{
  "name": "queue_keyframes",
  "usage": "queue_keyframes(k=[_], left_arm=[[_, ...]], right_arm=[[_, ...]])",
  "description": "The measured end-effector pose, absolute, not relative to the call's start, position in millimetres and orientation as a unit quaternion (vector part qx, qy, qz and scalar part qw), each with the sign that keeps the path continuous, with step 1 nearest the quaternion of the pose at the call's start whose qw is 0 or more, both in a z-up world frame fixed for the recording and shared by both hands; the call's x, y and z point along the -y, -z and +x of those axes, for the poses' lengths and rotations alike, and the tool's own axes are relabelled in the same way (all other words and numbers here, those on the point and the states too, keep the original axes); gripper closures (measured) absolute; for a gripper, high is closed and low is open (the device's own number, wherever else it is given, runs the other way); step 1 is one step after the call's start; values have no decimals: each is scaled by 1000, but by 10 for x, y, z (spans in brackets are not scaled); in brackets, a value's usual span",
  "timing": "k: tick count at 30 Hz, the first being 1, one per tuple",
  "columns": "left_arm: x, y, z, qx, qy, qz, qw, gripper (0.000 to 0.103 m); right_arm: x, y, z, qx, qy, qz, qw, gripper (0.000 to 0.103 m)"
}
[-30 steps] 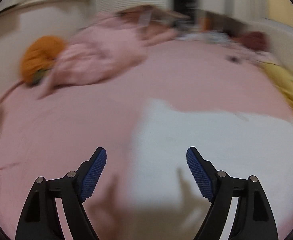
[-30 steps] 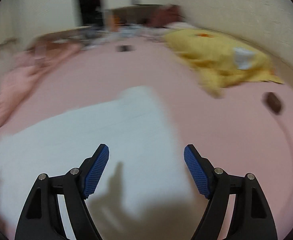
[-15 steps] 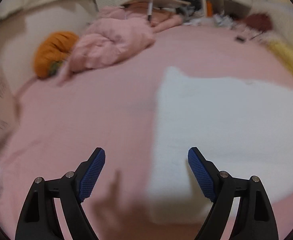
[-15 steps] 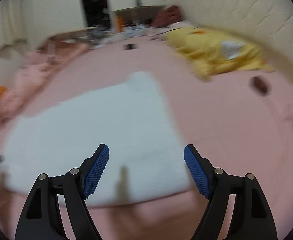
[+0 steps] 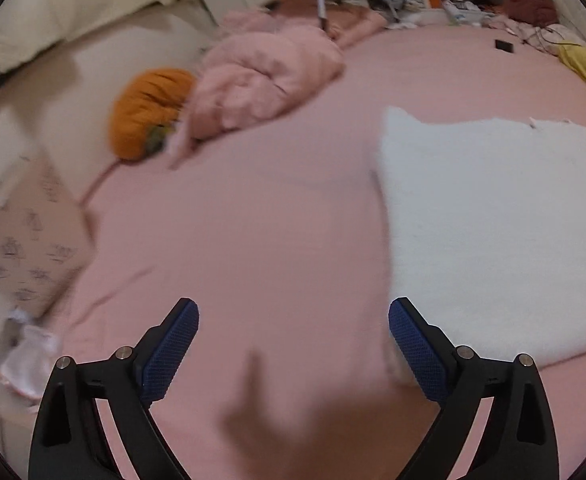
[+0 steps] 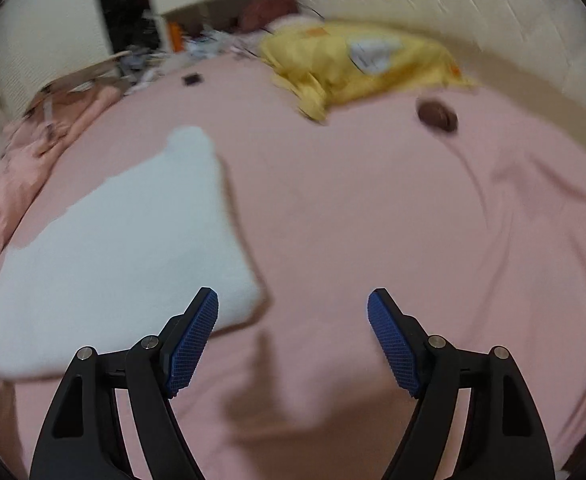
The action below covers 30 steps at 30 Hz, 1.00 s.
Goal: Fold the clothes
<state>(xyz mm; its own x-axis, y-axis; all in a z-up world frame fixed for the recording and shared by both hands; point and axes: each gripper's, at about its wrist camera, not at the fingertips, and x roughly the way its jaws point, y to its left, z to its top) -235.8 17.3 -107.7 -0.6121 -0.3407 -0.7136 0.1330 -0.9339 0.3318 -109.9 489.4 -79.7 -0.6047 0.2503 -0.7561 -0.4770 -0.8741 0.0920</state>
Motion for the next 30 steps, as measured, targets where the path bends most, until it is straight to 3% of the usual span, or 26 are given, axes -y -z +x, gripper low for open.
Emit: queue_keyframes(k=[7,11,17,30], left_arm=[[-260,773,-1665,1,897,441,22,6],[-476,928,-1099,-50,883,466,-43,4],[-647,1497,-373,-12,869,490,-59,4],[-539,1390,-311,-25,874,482,-55,4]], right_arm=[[-3883,560,-727,-86,-912,-384,118,25],[-3419,654,-463,-59,-913,-392,95,25],[-2983,946,8,-12,-910,-407,77,25],[-2913,839,298,-1,-921,-382,76,25]])
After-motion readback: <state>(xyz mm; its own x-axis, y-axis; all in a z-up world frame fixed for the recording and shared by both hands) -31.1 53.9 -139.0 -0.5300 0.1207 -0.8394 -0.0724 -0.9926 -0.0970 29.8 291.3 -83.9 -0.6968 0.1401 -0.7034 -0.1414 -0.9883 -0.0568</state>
